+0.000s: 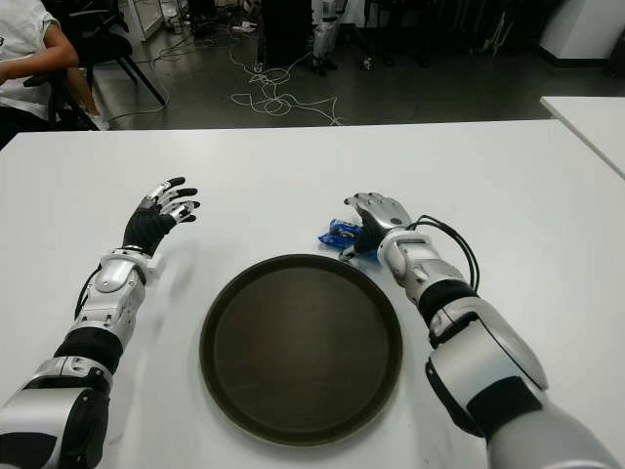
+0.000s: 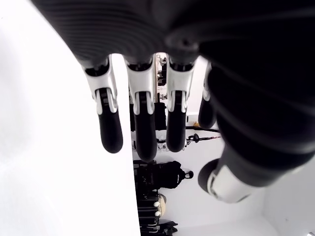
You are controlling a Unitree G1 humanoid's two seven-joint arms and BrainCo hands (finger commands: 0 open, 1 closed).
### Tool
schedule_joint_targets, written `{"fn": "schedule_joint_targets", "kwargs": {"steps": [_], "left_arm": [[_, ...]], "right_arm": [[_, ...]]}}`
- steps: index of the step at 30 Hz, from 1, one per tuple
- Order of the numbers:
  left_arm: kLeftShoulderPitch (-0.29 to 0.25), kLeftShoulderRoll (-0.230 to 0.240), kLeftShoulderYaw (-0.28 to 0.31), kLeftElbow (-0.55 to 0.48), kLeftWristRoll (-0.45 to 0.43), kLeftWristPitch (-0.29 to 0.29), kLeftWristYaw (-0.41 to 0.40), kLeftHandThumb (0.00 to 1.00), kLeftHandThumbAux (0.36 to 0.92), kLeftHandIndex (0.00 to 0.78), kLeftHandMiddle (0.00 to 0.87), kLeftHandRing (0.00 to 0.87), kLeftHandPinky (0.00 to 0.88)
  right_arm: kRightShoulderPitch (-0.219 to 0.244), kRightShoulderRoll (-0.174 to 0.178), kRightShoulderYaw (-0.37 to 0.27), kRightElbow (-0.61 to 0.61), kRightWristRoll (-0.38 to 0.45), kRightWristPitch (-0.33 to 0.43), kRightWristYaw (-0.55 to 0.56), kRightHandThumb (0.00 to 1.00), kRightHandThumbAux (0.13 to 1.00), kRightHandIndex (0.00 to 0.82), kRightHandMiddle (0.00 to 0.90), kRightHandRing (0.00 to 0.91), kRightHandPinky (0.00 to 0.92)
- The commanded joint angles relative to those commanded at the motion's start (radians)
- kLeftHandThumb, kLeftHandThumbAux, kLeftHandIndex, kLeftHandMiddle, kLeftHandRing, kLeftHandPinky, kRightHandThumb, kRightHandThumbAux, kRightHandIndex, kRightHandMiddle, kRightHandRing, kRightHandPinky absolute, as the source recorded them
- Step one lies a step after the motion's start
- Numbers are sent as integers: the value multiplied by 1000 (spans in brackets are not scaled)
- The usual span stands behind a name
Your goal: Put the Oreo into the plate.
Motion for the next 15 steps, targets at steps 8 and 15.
{"fn": "schedule_joint_targets", "kwargs": {"steps": [8,15], "left_arm": [[1,-1,1,-1,-4,2,-6,534,767,176,254,276,316],[3,-3,1,-6,-4,4,-1,516,774,178,260,282,314]], "right_arm": [[-1,-2,-2,0,3,-3,17,0,790,0,0,0,35],[0,-1,-9,4,7,0,19,0,762,0,4,19,65]]}}
